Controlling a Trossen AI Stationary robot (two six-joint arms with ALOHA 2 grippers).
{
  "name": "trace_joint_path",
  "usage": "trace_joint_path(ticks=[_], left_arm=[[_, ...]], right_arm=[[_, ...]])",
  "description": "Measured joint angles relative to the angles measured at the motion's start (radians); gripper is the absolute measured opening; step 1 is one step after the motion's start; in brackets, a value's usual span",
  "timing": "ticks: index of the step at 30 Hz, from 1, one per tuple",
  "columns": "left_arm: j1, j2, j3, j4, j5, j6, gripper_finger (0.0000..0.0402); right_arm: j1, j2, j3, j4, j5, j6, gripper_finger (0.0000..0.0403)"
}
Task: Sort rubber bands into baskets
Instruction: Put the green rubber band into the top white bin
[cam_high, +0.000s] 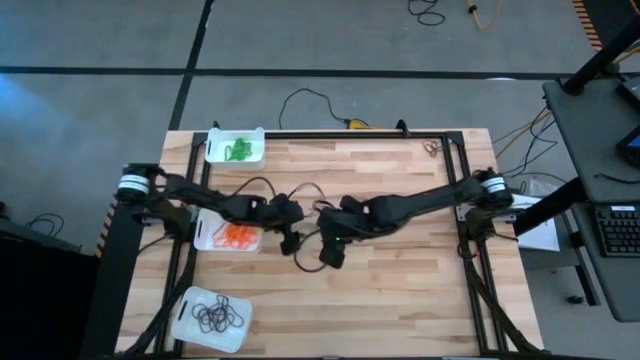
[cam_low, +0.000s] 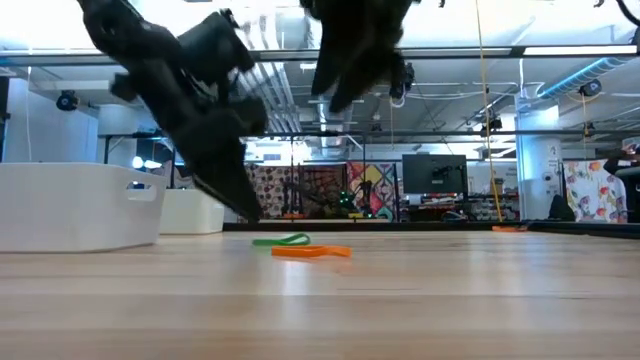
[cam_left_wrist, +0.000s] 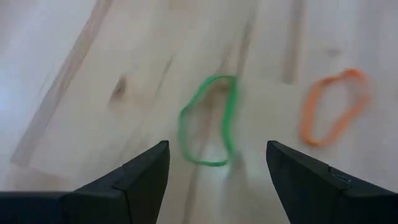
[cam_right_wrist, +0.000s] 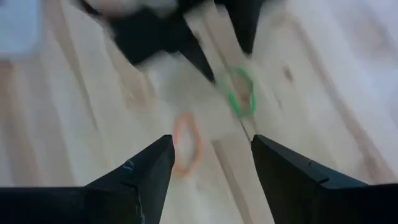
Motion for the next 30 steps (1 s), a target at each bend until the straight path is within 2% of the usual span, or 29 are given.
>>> trace_joint_path(ticks=[4, 10, 13, 17, 23, 30], left_arm=[[0.041, 0.075, 0.000, 0.026, 0.048, -0.044, 0.0250], [0.043, 0.126, 0.003, 0.050, 0.024, -0.038, 0.0225], [0.043, 0.127, 0.002, 0.061, 0.006, -0.039, 0.0194], [0.043, 0.132, 0.001, 0.068, -0.028, -0.084, 0.0131], [0.043, 0.160, 0.001, 0.075, -0.074, -0.153, 0.0018], [0.043, 0.118, -0.001, 0.060, -0.058, -0.148, 0.0002]], right_arm=[[0.040, -0.047, 0.003, 0.008, 0.063, 0.040, 0.0215], [0.064, -0.064, 0.006, 0.006, 0.079, 0.066, 0.0214], [0.065, -0.064, 0.018, 0.005, 0.078, 0.067, 0.0214], [0.062, -0.066, 0.066, -0.032, 0.079, 0.062, 0.0215], [0.056, -0.067, 0.226, -0.240, 0.117, 0.032, 0.0215], [0.058, -0.068, 0.419, -0.478, 0.212, 0.049, 0.0215]])
